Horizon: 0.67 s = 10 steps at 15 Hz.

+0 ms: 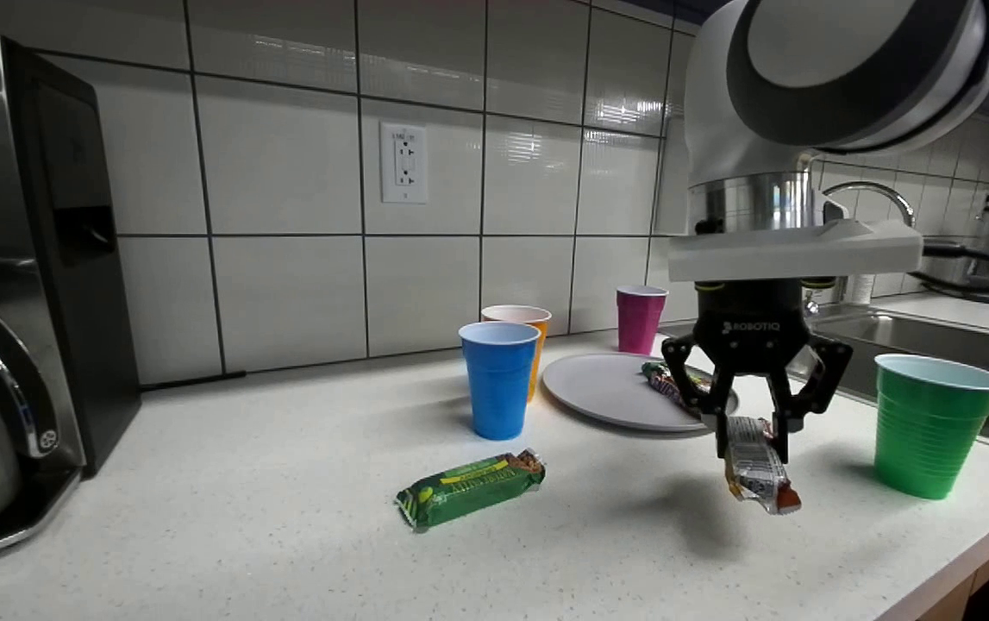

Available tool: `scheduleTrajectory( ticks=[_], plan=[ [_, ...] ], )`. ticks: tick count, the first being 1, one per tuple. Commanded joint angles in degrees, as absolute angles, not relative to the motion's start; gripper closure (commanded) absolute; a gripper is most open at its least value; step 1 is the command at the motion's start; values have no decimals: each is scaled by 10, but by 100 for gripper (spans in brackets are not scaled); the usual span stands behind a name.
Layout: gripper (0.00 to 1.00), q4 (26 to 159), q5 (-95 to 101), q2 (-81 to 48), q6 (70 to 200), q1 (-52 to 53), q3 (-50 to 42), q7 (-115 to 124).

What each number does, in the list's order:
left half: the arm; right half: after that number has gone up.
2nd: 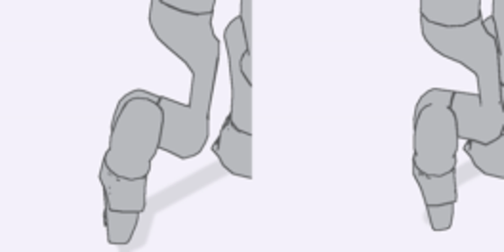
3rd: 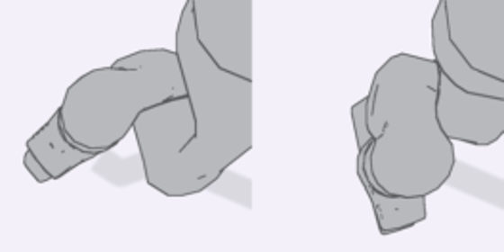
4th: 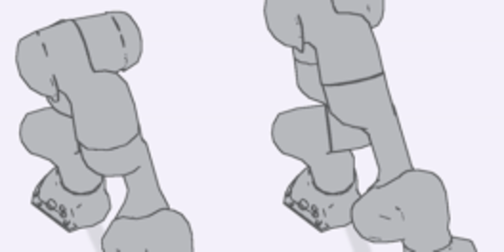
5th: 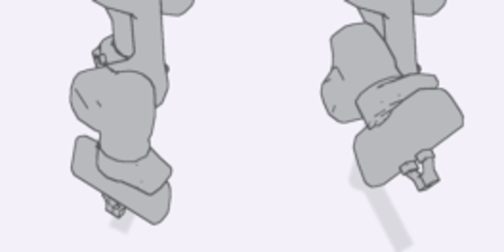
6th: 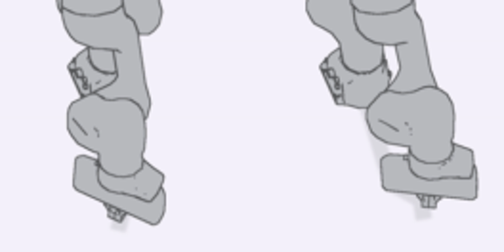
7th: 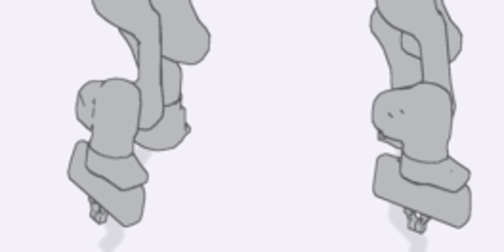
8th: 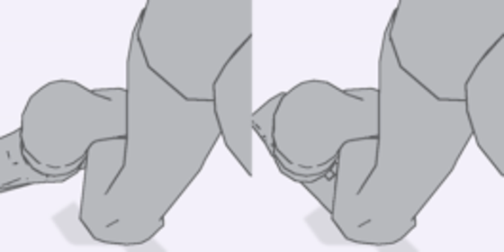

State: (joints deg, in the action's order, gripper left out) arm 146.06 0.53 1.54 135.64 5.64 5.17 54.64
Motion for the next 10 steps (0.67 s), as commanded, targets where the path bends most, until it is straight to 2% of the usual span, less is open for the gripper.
scheduleTrajectory(
  ticks=[1, 10],
  plan=[
    [83, 1399, 27, -22, 1313, 44, 43, 539],
    [83, 1241, 64, -127, 1228, 40, 2, 492]
  ],
)
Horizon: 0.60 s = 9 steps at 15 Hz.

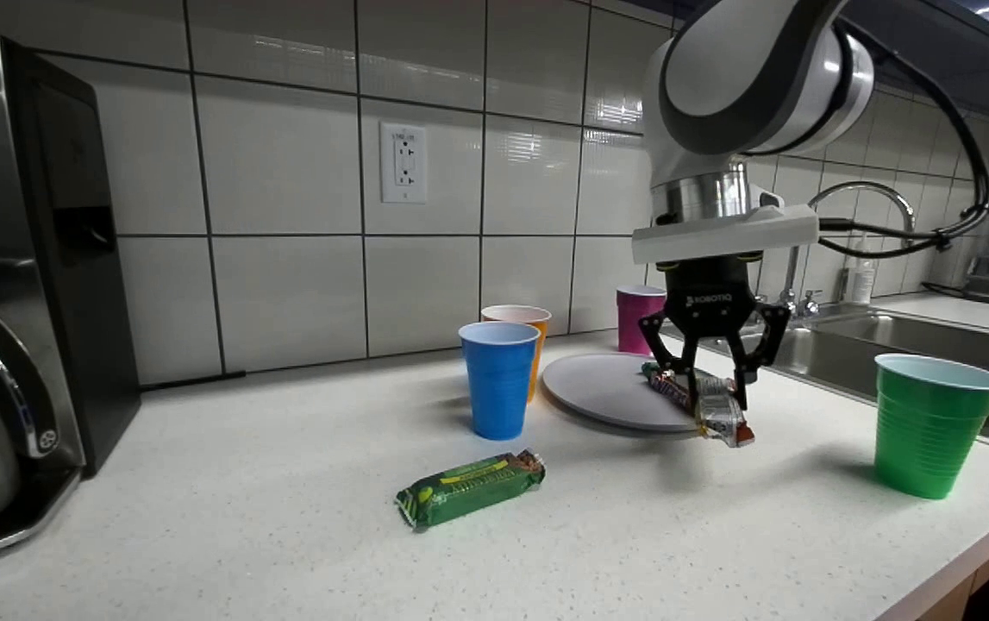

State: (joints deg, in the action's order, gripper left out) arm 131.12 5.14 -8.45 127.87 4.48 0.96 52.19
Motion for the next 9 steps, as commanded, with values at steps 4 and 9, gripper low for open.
scheduleTrajectory(
  ticks=[4, 9],
  plan=[
    [83, 1172, 69, -172, 1181, 43, -10, 449],
    [83, 1111, 69, -203, 1128, 46, -15, 393]
  ],
)
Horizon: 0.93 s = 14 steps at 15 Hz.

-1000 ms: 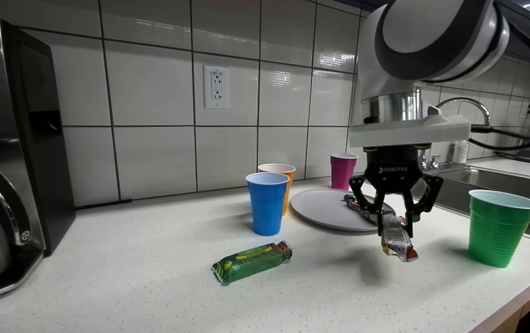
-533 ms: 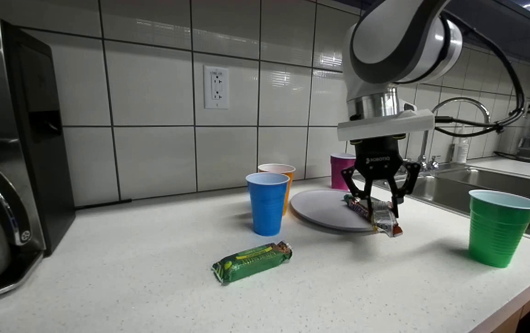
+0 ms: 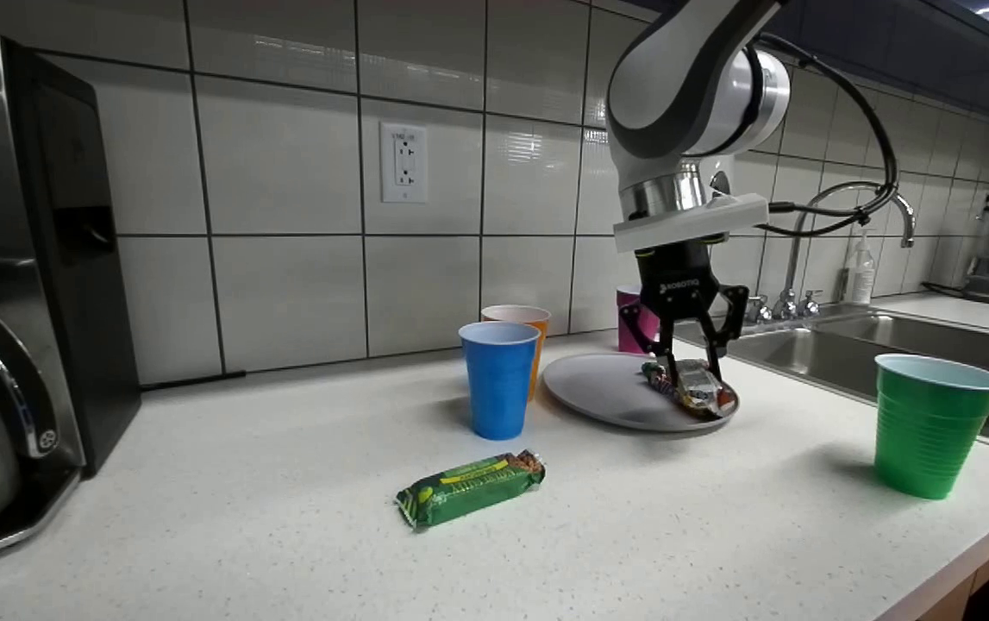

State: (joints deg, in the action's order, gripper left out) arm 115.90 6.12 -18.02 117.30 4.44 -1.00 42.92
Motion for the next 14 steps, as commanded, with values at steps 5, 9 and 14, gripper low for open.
scheduleTrajectory(
  ticks=[5, 9, 14],
  plan=[
    [83, 1082, 61, -234, 1109, 38, -23, 330],
    [83, 1069, 62, -249, 1106, 40, -31, 280],
    [83, 1051, 66, -257, 1106, 45, -31, 246]
  ],
)
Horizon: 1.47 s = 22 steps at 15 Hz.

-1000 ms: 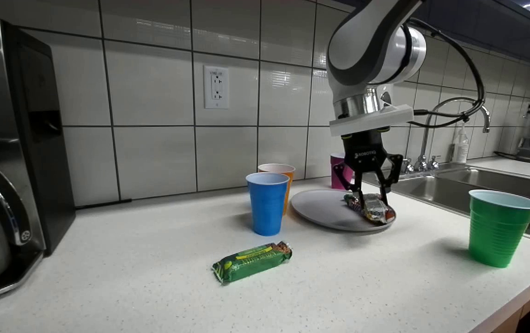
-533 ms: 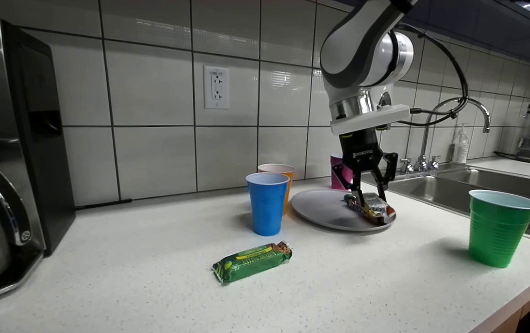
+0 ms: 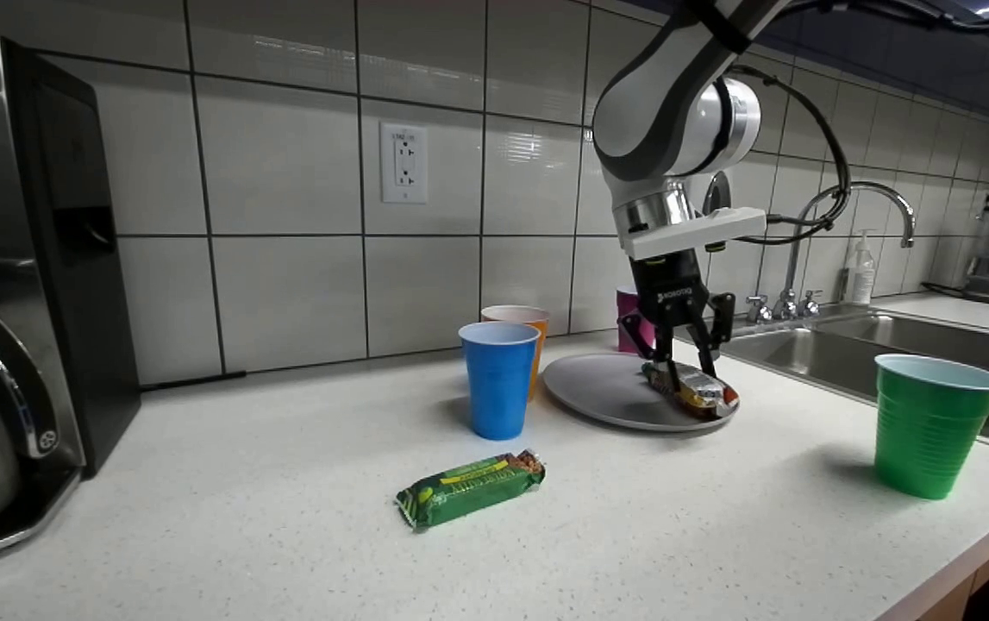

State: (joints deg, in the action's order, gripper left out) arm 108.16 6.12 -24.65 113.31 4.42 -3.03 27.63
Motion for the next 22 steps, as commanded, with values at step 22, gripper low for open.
scheduleTrajectory(
  ticks=[22],
  plan=[
    [83, 968, 83, -338, 1108, 50, -32, 163]
  ],
)
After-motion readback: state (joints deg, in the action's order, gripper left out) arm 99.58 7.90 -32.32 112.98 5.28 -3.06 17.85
